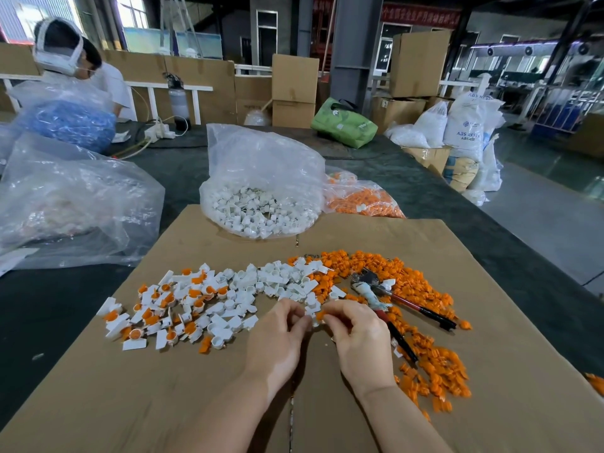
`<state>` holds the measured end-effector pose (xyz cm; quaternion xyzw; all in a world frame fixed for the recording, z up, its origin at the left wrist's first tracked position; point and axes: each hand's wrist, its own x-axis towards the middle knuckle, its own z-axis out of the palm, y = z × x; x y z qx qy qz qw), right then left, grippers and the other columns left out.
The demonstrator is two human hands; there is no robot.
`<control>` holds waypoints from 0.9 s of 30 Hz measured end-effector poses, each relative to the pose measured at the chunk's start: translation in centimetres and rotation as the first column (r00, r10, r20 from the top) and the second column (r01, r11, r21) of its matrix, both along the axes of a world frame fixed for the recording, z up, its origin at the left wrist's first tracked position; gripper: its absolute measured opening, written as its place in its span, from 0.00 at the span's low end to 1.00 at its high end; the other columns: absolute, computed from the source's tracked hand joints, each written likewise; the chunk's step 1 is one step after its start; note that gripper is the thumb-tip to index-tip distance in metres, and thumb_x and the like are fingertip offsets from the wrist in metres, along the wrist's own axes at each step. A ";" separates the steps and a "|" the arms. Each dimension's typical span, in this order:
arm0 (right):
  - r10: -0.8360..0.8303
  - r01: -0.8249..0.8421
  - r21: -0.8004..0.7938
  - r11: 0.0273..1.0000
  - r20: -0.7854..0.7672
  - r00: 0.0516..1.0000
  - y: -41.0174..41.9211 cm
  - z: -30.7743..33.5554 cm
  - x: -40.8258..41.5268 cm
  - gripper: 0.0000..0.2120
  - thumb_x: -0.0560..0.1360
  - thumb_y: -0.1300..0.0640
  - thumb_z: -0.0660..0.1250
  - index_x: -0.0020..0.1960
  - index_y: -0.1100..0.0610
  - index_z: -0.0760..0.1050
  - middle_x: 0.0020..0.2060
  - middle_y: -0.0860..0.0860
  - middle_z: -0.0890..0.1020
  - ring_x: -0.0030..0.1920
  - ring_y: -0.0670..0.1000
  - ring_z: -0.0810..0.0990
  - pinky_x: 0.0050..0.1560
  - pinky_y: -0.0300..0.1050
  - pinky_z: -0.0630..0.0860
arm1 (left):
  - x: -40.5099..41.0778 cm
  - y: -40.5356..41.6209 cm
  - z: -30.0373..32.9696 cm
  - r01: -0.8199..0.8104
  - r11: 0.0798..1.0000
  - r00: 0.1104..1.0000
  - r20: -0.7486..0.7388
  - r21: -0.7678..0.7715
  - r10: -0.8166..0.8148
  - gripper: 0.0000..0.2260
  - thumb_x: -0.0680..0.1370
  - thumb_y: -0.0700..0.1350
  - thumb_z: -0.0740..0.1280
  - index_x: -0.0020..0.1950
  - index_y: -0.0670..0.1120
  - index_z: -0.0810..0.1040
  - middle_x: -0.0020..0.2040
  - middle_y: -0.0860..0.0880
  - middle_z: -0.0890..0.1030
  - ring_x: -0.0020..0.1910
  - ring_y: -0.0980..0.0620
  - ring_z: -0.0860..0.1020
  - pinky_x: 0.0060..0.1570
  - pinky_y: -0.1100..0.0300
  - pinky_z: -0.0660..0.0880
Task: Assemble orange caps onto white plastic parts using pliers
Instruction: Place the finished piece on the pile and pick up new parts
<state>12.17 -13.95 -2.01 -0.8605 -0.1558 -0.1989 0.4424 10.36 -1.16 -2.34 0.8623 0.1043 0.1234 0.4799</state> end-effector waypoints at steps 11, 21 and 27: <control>0.036 -0.019 -0.152 0.988 0.109 0.993 0.1 0.2 -0.4 0.06 0.68 0.65 0.75 0.38 0.58 0.79 0.32 0.47 0.79 0.35 0.47 0.77 0.36 0.41 0.77 | 0.0 -0.1 0.0 -0.029 0.987 0.999 0.036 -0.157 0.035 0.06 0.77 0.45 0.66 0.40 0.51 0.74 0.32 0.53 0.77 0.34 0.57 0.76 0.31 0.71 0.68; 0.059 -0.028 -0.214 0.976 0.141 0.988 0.3 0.0 -0.5 0.09 0.64 0.68 0.75 0.34 0.58 0.77 0.28 0.47 0.77 0.30 0.46 0.74 0.31 0.38 0.72 | -0.8 -0.3 -0.3 0.034 0.999 0.994 0.103 -0.028 -0.031 0.07 0.77 0.44 0.66 0.42 0.55 0.73 0.36 0.56 0.78 0.37 0.61 0.75 0.36 0.71 0.69; 0.076 -0.061 -0.184 0.981 0.076 0.994 0.1 -0.2 -0.3 0.04 0.69 0.65 0.73 0.39 0.59 0.80 0.33 0.48 0.81 0.36 0.49 0.78 0.39 0.45 0.77 | -0.6 -0.2 -0.2 0.061 0.997 0.993 0.102 -0.050 -0.056 0.08 0.77 0.44 0.67 0.41 0.55 0.73 0.36 0.55 0.77 0.38 0.63 0.74 0.35 0.73 0.68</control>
